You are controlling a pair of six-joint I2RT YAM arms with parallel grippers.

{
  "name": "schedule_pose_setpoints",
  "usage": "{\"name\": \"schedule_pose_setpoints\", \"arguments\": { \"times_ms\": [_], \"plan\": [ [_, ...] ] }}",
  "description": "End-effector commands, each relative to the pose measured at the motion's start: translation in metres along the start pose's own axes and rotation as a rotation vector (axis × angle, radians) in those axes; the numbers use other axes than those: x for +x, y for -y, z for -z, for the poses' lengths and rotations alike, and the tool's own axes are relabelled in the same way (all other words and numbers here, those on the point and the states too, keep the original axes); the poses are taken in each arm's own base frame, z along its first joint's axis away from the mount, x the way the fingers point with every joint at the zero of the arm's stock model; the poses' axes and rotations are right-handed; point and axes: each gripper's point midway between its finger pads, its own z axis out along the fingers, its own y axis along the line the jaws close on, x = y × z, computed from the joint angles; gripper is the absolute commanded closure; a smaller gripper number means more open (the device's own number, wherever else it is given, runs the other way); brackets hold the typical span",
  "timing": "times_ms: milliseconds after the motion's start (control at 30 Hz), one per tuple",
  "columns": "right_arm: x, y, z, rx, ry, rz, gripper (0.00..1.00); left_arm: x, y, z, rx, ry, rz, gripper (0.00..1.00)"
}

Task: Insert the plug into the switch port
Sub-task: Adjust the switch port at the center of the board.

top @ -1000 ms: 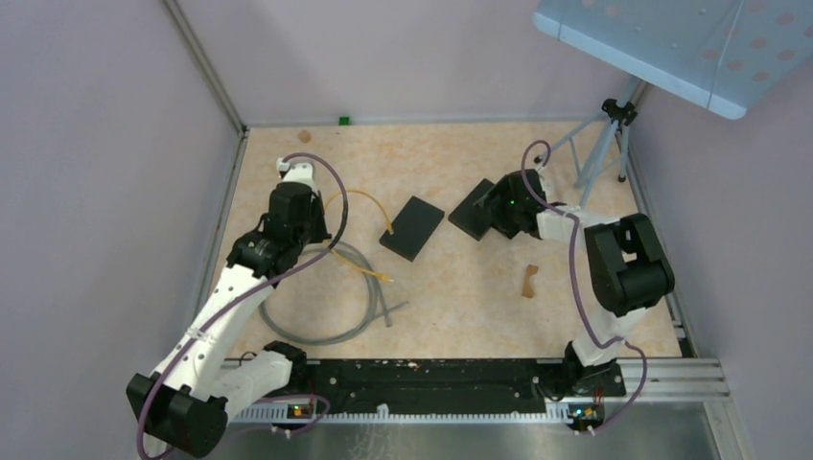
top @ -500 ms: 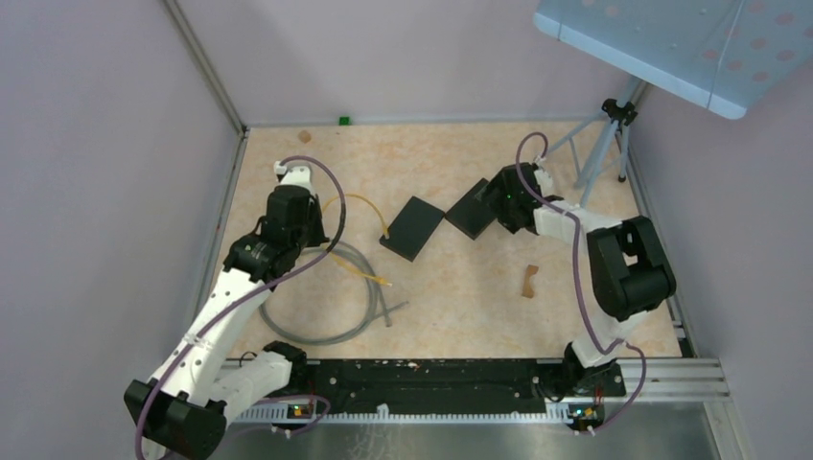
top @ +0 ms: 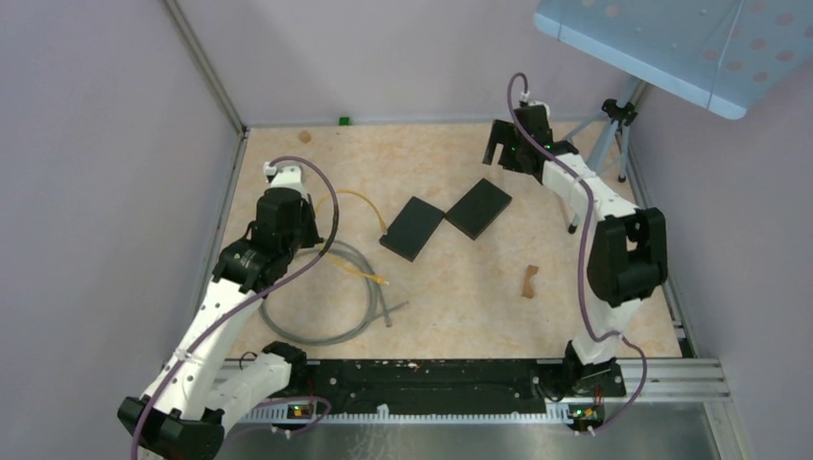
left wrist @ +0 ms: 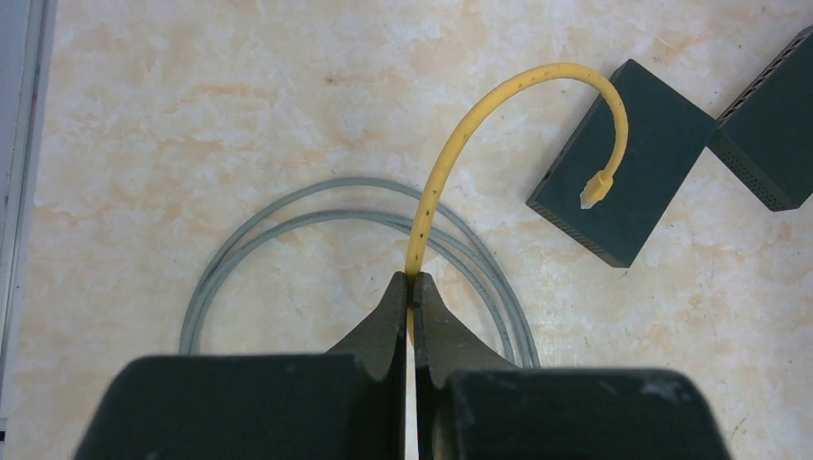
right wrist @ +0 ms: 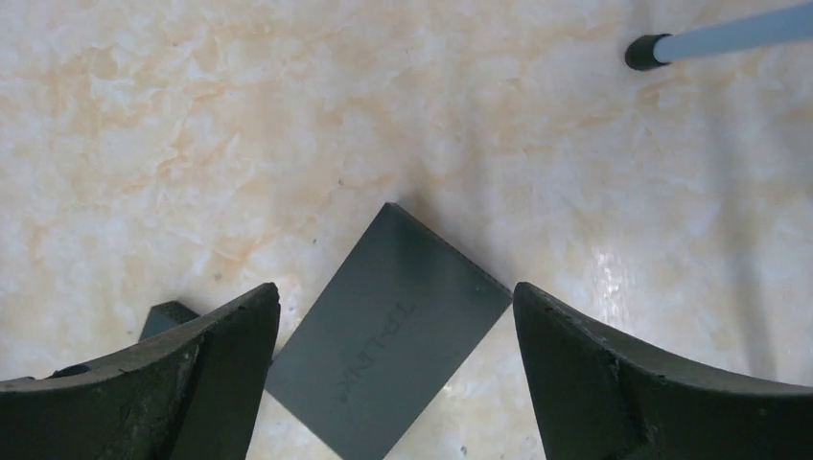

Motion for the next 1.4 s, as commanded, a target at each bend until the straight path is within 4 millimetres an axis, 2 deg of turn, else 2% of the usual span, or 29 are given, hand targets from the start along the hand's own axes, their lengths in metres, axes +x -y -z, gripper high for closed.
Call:
{"name": "schedule_pose_setpoints", "arguments": {
  "times_ms": [0,100,200,267,467,533,600,700,833,967,1133,1367],
  "plan": [
    [0.018,0.001,-0.034,0.010,-0.133,0.176,0.10,-0.013,-0.002,0.011,-0.002,0.046,0.033,1.00],
    [0.014,-0.003,-0.058,0.011,-0.136,0.190,0.10,-0.011,-0.004,0.012,-0.008,0.042,0.029,1.00],
    [0.018,-0.010,-0.082,-0.008,-0.161,0.207,0.10,-0.008,-0.005,0.012,-0.012,0.037,0.024,1.00],
    [0.016,-0.015,-0.093,-0.023,-0.163,0.211,0.10,-0.007,-0.006,0.011,-0.014,0.033,0.022,1.00],
    [0.027,-0.021,-0.122,-0.035,-0.197,0.219,0.11,-0.005,-0.007,0.011,-0.019,0.033,0.020,1.00],
    [0.031,-0.018,-0.130,0.002,-0.213,0.237,0.12,-0.005,-0.007,0.010,-0.021,0.031,0.019,1.00],
    [0.040,-0.006,-0.140,0.075,-0.238,0.261,0.13,-0.005,-0.008,0.011,-0.024,0.031,0.019,1.00],
    [0.047,0.010,-0.143,0.170,-0.268,0.272,0.16,-0.005,-0.009,0.012,-0.030,0.033,0.017,1.00],
    [0.058,0.028,-0.138,0.245,-0.303,0.286,0.18,-0.004,-0.010,0.012,-0.033,0.032,0.018,1.00],
    [0.067,0.043,-0.124,0.297,-0.328,0.298,0.19,-0.004,-0.009,0.012,-0.027,0.032,0.020,1.00],
    [0.078,0.069,-0.096,0.317,-0.342,0.218,0.21,-0.004,-0.009,0.016,-0.023,0.038,0.024,1.00],
    [0.097,0.095,-0.040,0.277,-0.331,0.116,0.21,-0.005,-0.013,0.020,-0.032,0.046,0.024,0.99]
  ]
}}
